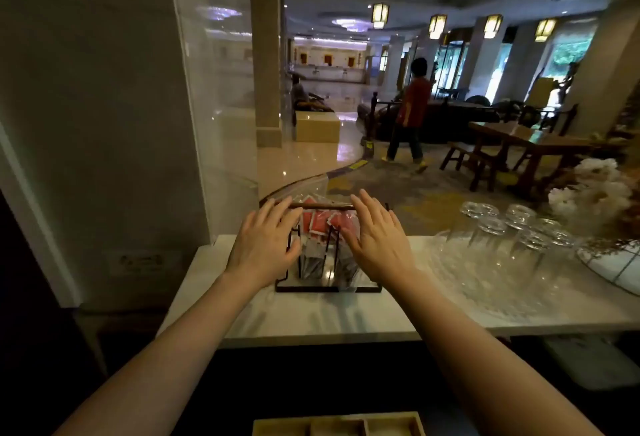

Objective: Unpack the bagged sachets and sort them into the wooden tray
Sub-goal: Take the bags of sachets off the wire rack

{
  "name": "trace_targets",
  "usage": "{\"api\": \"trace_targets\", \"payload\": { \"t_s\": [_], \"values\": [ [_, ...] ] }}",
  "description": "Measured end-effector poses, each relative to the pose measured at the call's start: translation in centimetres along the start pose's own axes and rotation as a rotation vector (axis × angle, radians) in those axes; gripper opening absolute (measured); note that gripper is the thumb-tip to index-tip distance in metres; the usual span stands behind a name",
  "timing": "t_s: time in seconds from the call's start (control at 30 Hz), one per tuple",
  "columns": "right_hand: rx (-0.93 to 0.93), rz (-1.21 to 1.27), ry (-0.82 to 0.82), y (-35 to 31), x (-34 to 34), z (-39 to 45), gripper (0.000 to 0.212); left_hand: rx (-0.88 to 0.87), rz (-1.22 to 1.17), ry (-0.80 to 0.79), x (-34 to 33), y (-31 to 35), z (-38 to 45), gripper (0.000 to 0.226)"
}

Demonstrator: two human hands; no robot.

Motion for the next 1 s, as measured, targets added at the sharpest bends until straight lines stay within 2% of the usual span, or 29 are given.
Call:
{"api": "trace_targets", "payload": {
  "t_s": [0.33,0.53,0.63,0.7,0.8,0.9,0.97,1.0],
  "values": [
    [0.119,-0.075,-0.084,2.8,-4.4,2.8,0.052,0.153,0.023,-0.032,-4.0,-2.0,2.8,0.059],
    [0.148,-0.107,0.059,2.8,-4.1,3.2,0.047,0.153,0.048,-0.007,-4.0,-1.8,3.8,0.06],
    [0.122,-0.1,0.081,2.1,-3.4,4.7,0.048,0.155,0.045,-0.053,-3.6,-1.7,4.6,0.059],
    [0.075,-0.005,0.04,1.5,-3.2,6.4,0.054,0.161,0.054,-0.082,-3.5,-1.8,4.6,0.061],
    [0.019,0.232,-0.117,0.0,-3.9,8.9,0.066,0.167,0.066,-0.102,-3.8,-1.8,4.2,0.067],
    [-0.059,0.322,-0.238,-1.1,-4.9,10.7,0.076,0.174,0.048,-0.1,-3.9,-1.6,4.0,0.07],
    [-0.081,0.272,-0.276,-1.5,-5.5,11.5,0.069,0.179,0.036,-0.102,-4.1,-1.6,3.8,0.071],
    [-0.079,0.245,-0.293,-1.7,-5.7,11.8,0.059,0.188,0.03,-0.105,-4.2,-1.6,3.7,0.071]
  ]
}}
Point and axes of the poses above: each hand's wrist, its own z-axis towards the middle knuckle, its own x-axis out of the back of the hand, y = z × x, the point moved 6 cm from there along z, towards the middle knuckle, and after that the axes turned 13 degrees about -z, right-handed, at the moved point
